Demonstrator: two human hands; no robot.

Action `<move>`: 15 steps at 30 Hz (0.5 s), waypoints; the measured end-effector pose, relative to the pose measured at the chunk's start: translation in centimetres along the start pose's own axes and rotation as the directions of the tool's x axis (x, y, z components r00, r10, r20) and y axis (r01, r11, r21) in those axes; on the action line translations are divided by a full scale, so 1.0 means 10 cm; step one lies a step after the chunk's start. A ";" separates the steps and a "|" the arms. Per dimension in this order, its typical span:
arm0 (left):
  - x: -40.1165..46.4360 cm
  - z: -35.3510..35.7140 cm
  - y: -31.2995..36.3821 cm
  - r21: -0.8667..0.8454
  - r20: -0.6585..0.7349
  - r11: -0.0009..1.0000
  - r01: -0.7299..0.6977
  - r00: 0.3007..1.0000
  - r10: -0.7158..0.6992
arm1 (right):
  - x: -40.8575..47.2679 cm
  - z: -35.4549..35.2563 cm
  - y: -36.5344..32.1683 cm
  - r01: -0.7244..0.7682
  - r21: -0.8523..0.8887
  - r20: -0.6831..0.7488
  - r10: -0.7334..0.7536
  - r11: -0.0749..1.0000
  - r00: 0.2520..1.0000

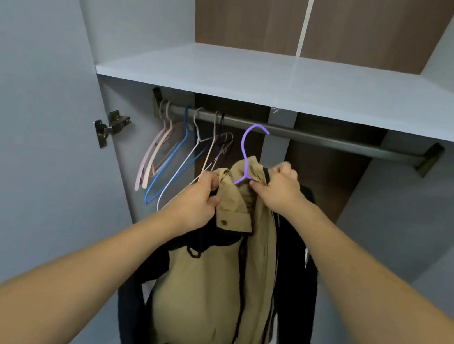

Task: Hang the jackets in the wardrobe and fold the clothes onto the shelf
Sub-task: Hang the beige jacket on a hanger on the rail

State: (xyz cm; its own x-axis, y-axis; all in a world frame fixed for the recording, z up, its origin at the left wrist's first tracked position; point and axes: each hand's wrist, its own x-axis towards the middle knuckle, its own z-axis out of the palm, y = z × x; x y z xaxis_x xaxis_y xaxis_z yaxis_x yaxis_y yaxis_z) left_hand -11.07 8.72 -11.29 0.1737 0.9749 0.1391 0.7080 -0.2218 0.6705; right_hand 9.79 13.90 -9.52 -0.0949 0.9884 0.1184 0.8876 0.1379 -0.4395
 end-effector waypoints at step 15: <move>1.22 0.42 0.28 -0.174 -0.256 0.931 0.320 0.898 -0.357 | 1.23 0.14 0.41 -0.039 0.277 0.114 0.008 0.960 0.993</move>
State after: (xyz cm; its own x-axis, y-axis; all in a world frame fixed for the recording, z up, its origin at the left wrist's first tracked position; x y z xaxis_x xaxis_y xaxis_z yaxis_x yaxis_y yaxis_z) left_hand -4.15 19.89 -10.77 -0.2718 0.9596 0.0722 0.5957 0.1089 0.7958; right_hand 11.67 26.67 -11.14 -0.1388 0.9902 0.0126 0.7311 0.1111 -0.6732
